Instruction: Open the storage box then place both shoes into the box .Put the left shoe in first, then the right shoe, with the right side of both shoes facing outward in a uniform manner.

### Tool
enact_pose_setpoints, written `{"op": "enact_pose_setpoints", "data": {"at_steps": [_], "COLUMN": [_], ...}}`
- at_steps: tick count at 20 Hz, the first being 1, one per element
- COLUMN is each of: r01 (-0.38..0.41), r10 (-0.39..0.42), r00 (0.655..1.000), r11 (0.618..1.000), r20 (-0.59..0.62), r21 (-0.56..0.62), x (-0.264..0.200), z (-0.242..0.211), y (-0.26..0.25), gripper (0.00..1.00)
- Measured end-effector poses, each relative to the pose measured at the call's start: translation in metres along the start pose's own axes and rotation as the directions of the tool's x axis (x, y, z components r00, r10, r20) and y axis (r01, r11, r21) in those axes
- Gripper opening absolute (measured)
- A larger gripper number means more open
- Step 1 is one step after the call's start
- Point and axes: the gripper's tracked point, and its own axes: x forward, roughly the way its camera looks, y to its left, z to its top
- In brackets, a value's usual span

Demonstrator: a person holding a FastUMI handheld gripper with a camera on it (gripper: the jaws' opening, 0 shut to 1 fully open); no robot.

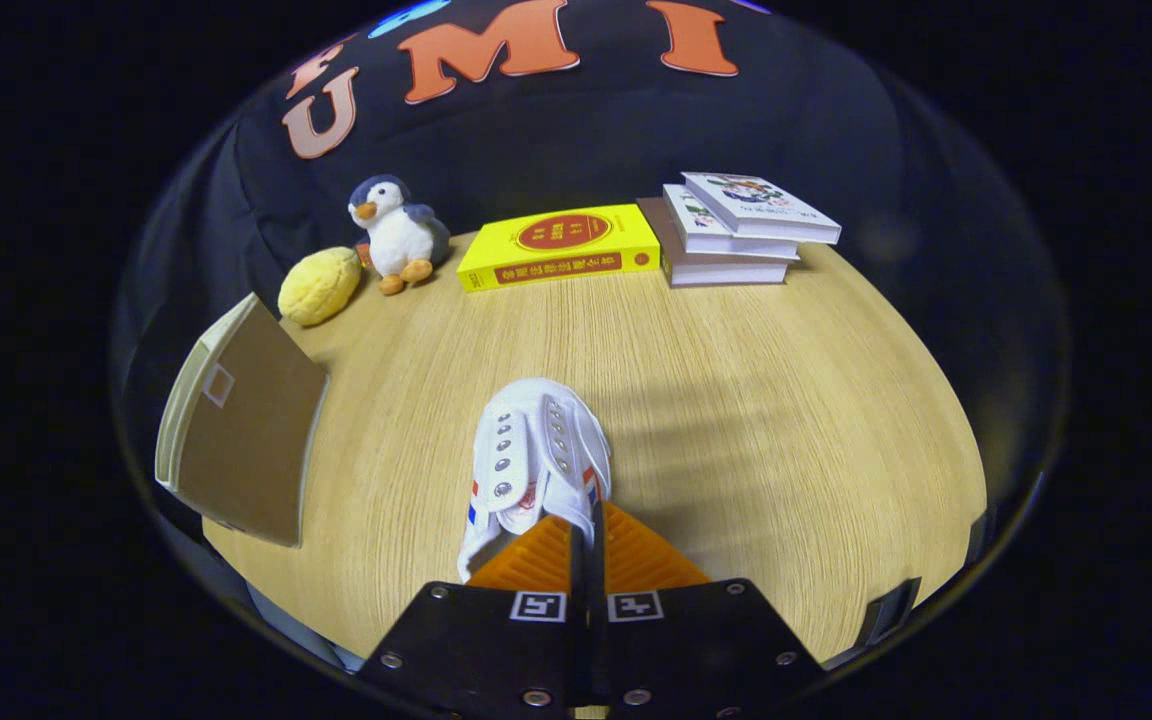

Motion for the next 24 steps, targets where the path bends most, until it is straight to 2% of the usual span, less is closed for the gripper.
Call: {"op": "enact_pose_setpoints", "data": {"at_steps": [2, 5, 7, 8, 9, 11, 12, 14, 15, 20, 24], "r01": [0.026, 0.005, 0.024, 0.009, -0.017, -0.092, -0.114, -0.111, -0.111, -0.161, -0.179], "r10": [-0.026, 0.000, -0.014, -0.001, 0.025, 0.093, 0.113, 0.110, 0.110, 0.160, 0.177], "r00": [1.000, 0.999, 0.998, 0.999, 0.998, 0.996, 0.994, 0.993, 0.993, 0.987, 0.980], "r11": [0.999, 0.995, 0.986, 0.984, 0.987, 0.991, 0.992, 0.994, 0.993, 0.986, 0.984], "r20": [-0.009, 0.051, 0.059, 0.042, 0.050, 0.007, -0.013, -0.030, -0.031, 0.032, 0.090], "r21": [-0.036, -0.105, -0.166, -0.179, -0.161, -0.095, -0.057, -0.025, -0.030, 0.033, 0.010], "x": [0.011, 0.017, 0.028, 0.032, 0.035, 0.039, 0.039, 0.039, 0.034, 0.010, -0.017], "z": [-0.010, -0.004, -0.001, -0.007, -0.002, -0.003, -0.003, -0.002, -0.001, 0.017, 0.043], "y": [-0.008, -0.005, -0.015, -0.016, -0.014, -0.012, -0.012, -0.015, -0.013, 0.016, 0.037], "gripper": [0.03, 0.05, 0.18, 0.27, 0.32, 0.34, 0.31, 0.07, 0.03, 0.01, 0.00]}}
